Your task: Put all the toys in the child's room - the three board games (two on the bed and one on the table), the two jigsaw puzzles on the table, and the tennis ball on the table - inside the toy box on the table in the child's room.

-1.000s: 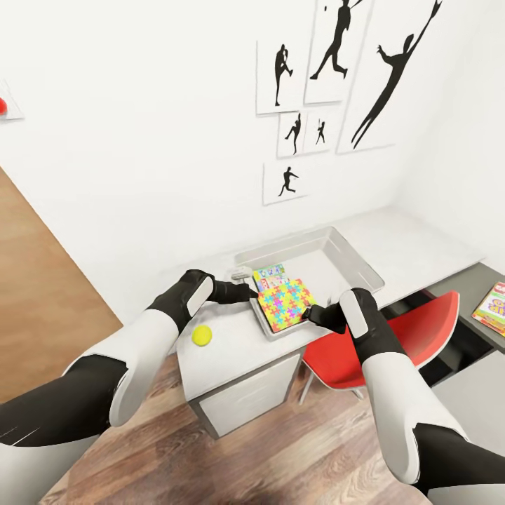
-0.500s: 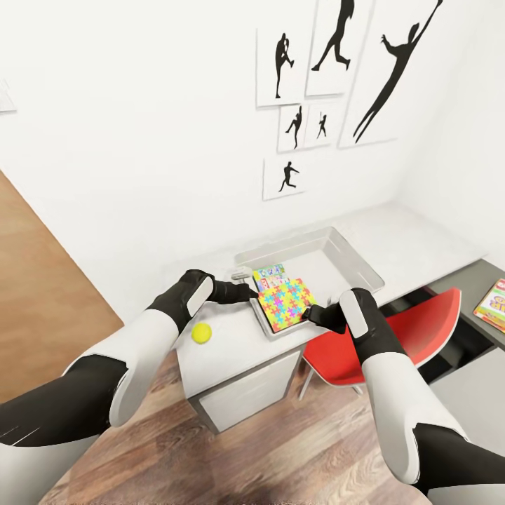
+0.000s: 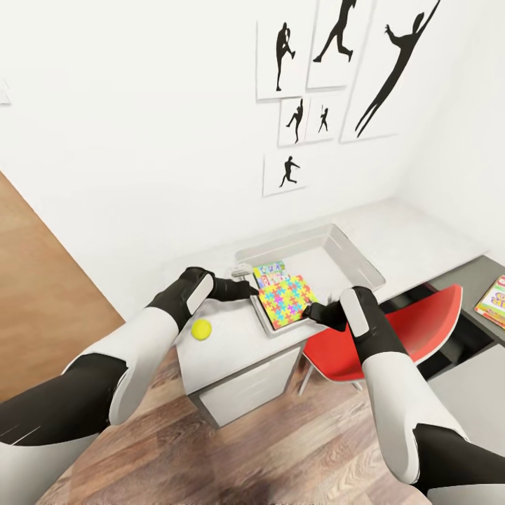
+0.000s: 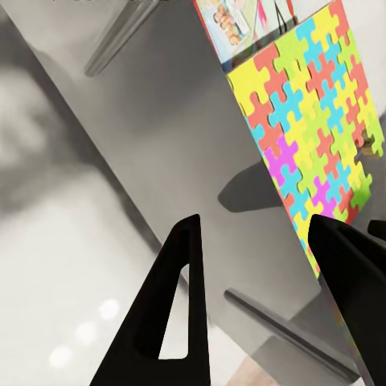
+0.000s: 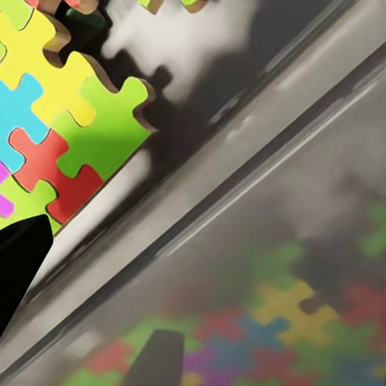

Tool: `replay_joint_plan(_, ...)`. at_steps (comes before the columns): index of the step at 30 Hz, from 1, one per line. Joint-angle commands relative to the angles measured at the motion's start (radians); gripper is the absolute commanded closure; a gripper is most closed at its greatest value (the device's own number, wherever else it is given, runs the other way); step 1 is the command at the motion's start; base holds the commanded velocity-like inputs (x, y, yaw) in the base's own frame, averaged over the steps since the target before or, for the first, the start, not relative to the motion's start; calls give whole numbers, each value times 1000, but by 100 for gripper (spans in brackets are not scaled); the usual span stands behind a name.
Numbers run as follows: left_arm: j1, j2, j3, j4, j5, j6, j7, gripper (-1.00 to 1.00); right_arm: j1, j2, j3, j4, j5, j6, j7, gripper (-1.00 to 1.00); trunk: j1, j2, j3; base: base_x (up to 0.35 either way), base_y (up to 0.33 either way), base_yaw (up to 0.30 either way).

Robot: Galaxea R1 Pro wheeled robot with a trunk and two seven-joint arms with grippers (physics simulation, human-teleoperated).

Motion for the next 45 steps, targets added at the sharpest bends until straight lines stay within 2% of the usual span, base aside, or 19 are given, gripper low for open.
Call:
replay_joint_plan(1, 7, -1, 5, 11, 23, 3, -4, 100, 0, 1, 0, 21, -53, -5, -9, 100, 4, 0, -4, 0, 0, 0)
replay_joint_plan(13, 7, -1, 5, 11, 22, 3, -4, 100, 0, 0, 0, 21, -51, -5, -9, 100, 4, 0, -18, 0, 0, 0)
replay_joint_plan(14, 7, -1, 5, 11, 22, 3, -4, 100, 0, 0, 0, 21, -51, -5, -9, -100, 4, 0, -18, 0, 0, 0)
replay_joint_plan(45, 7, -1, 6, 11, 22, 3, -4, 100, 0, 2, 4, 18, -49, -8, -11, -100, 4, 0, -18, 0, 0, 0)
